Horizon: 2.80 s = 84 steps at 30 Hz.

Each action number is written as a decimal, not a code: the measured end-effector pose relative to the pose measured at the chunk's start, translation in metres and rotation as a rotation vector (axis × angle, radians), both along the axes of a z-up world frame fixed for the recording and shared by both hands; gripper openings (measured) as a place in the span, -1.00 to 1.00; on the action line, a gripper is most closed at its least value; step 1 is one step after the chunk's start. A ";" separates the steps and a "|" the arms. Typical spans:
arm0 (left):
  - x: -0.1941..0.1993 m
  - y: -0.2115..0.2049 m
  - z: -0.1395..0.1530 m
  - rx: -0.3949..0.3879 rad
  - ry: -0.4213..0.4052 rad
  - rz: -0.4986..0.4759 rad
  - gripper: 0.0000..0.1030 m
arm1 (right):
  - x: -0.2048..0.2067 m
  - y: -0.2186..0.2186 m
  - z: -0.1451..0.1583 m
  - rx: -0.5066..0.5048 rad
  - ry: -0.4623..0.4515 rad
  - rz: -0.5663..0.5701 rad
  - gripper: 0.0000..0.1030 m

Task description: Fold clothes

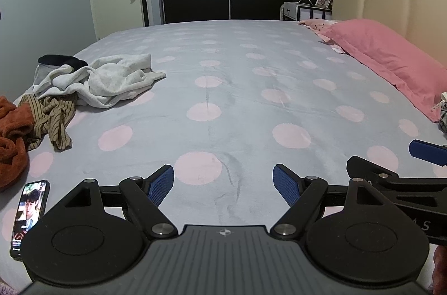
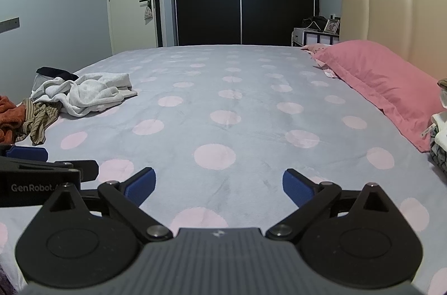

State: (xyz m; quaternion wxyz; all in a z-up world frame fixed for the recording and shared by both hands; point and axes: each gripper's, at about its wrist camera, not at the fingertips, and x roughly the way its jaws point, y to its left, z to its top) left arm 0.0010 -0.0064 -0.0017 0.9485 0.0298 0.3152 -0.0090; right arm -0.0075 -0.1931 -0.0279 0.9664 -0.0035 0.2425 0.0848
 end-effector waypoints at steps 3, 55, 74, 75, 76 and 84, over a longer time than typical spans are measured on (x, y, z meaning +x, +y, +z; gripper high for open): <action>0.000 -0.003 0.002 0.001 -0.005 -0.006 0.51 | 0.001 -0.001 0.000 0.005 -0.005 -0.011 0.92; 0.001 -0.046 0.003 0.045 0.001 -0.113 0.51 | -0.010 -0.046 0.011 0.054 -0.054 -0.154 0.93; 0.000 -0.049 0.003 0.046 0.008 -0.112 0.51 | -0.011 -0.050 0.012 0.053 -0.056 -0.157 0.93; 0.000 -0.048 0.003 0.048 0.008 -0.110 0.51 | -0.011 -0.050 0.012 0.053 -0.056 -0.157 0.93; 0.001 -0.046 0.003 0.050 0.008 -0.107 0.51 | -0.011 -0.050 0.012 0.052 -0.056 -0.158 0.93; 0.008 -0.020 0.001 0.041 0.017 -0.059 0.51 | -0.006 -0.056 0.007 0.043 -0.031 -0.144 0.93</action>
